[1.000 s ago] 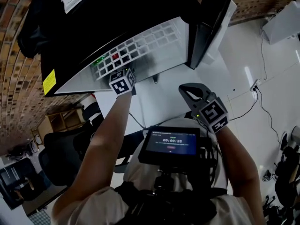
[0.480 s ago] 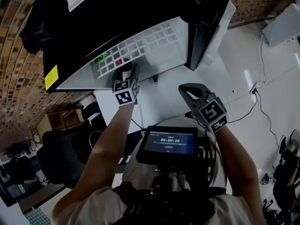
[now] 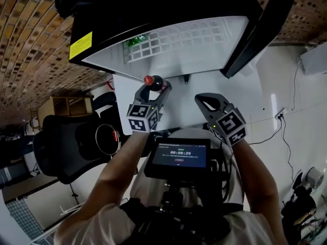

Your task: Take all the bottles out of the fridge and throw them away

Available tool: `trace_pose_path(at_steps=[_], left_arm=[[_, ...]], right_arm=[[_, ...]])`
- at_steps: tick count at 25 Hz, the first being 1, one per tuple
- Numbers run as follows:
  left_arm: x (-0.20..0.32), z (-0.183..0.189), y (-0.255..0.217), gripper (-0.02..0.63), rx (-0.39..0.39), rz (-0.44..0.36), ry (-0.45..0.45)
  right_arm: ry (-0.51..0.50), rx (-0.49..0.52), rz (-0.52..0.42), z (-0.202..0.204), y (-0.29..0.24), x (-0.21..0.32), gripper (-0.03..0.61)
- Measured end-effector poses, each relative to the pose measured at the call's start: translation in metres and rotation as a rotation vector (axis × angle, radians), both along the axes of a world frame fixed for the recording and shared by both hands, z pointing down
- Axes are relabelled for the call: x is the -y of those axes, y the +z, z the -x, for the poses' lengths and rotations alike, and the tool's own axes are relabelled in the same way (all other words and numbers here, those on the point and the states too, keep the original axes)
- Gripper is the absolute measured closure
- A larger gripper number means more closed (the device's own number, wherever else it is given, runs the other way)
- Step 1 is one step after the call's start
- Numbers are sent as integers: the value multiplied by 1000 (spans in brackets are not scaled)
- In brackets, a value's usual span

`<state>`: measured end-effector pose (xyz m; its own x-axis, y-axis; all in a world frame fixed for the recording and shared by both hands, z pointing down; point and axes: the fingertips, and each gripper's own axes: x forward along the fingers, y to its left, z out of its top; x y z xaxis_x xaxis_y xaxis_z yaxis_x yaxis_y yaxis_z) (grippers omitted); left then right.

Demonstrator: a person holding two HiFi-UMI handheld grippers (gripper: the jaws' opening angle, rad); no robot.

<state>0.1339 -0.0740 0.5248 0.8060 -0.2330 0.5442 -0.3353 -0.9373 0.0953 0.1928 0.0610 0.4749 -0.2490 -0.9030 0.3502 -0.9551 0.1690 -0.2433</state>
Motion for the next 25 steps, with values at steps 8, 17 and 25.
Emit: trace_pose_path(at_steps=[8, 17, 25], left_arm=[[-14, 72, -10, 301, 39, -82, 50], [14, 165, -3, 301, 47, -59, -112], [33, 254, 17, 301, 91, -40, -257]], right_arm=[[-136, 2, 6, 58, 4, 43, 578], [-302, -8, 15, 132, 6, 91, 578], [-438, -1, 37, 201, 16, 127, 578]])
